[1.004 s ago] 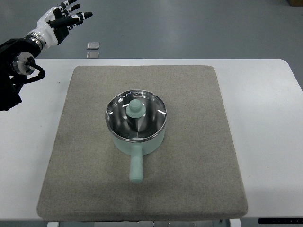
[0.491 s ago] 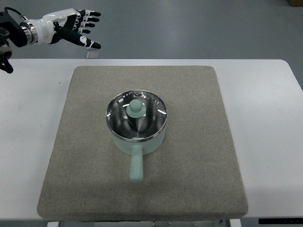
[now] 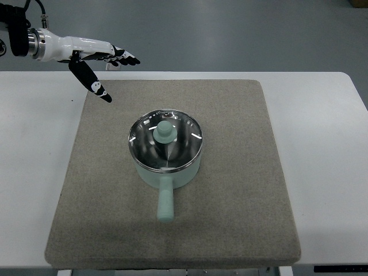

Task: Place lid left of pot with left hand
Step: 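Swing the left hand over the mat toward the pot lid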

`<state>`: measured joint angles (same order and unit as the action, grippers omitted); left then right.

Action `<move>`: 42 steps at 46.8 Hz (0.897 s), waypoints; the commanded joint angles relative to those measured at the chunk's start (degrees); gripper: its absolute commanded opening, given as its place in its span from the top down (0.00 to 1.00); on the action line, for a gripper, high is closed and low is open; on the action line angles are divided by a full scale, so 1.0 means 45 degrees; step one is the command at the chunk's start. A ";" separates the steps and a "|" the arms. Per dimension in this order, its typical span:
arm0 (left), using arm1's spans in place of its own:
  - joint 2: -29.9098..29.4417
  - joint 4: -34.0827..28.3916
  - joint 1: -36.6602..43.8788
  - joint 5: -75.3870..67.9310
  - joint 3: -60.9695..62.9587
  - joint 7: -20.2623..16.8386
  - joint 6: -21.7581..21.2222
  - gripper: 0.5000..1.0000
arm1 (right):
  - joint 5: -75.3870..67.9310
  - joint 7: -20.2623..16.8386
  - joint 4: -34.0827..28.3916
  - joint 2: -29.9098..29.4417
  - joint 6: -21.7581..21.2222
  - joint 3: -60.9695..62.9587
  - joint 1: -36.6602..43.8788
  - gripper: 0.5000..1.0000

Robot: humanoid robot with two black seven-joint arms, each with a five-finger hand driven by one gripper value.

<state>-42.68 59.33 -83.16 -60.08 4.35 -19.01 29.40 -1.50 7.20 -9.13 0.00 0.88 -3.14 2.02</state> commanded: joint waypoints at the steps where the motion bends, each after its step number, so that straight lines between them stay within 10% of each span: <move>1: 0.0012 0.0291 -0.0114 -0.1159 0.0010 -0.0969 0.0087 0.01 | 0.0001 0.0001 -0.0002 0.0000 0.0000 -0.0005 0.0001 0.15; 17: -0.0047 0.0936 -0.0485 -0.3796 0.0010 -0.3527 0.0146 0.01 | 0.0001 0.0001 -0.0002 0.0000 0.0000 -0.0005 0.0001 0.15; 42: 0.1085 0.1249 -0.0915 -0.5222 -0.0010 -0.3553 -0.1044 0.01 | 0.0001 0.0001 -0.0002 0.0000 0.0000 0.0014 0.0001 0.15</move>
<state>-38.98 65.11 -87.44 -81.85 4.27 -35.02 26.34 -1.50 7.20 -9.14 0.00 0.88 -3.11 2.02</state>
